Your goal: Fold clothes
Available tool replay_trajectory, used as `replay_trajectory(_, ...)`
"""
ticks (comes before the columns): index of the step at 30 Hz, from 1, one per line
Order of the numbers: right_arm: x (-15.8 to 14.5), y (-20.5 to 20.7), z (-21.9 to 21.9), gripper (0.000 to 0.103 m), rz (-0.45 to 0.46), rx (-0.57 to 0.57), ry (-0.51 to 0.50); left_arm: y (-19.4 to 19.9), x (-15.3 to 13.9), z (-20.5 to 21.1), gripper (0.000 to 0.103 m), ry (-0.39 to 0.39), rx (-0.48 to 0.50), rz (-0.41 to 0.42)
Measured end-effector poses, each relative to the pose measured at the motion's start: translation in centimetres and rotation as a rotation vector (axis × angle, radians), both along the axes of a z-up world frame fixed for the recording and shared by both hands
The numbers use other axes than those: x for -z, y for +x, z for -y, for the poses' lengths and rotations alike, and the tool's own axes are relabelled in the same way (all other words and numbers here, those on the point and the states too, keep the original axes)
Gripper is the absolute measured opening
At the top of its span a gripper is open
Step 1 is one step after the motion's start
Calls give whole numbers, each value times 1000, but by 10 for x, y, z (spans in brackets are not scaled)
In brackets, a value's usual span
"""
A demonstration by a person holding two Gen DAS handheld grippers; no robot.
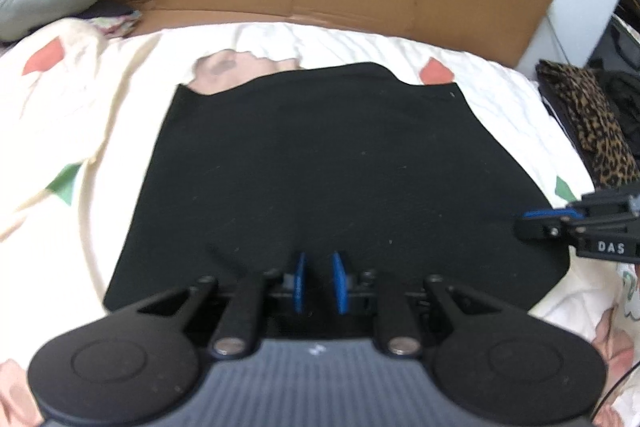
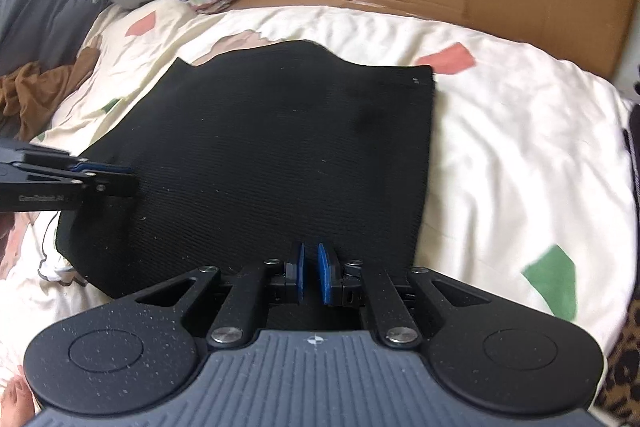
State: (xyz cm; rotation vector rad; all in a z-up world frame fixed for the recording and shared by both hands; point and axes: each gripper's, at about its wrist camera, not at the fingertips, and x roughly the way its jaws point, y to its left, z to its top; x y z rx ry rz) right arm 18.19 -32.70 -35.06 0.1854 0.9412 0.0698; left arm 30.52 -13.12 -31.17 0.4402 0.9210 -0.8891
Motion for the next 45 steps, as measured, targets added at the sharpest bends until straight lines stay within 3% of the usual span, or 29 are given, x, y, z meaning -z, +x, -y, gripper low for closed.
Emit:
replay_trajectory(6, -17, -16, -6, 20, 48, -15, 15, -23, -12, -7, 18, -32, 1, -12)
replay_trajectory(11, -19, -23, -26, 27, 61, -84, -1, -53, -12, -4, 18, -58, 64, -22)
replay_trajectory(20, 4, -29, -48, 27, 13, -152, -43, -77, 15, 1, 19, 8, 143, -66)
replay_trajectory(28, 13, -35, -11, 26, -23, -23, -49, -62, 13, -16, 18, 25, 73, -47)
replay_trajectory(37, 9, -53, 9, 25, -37, 38, -70, -45, -4, -43, 18, 28, -15, -14)
replay_trajectory(45, 0, -62, 21, 26, -47, 118, 54, -30, -32, -76, 20, 9, -117, 14)
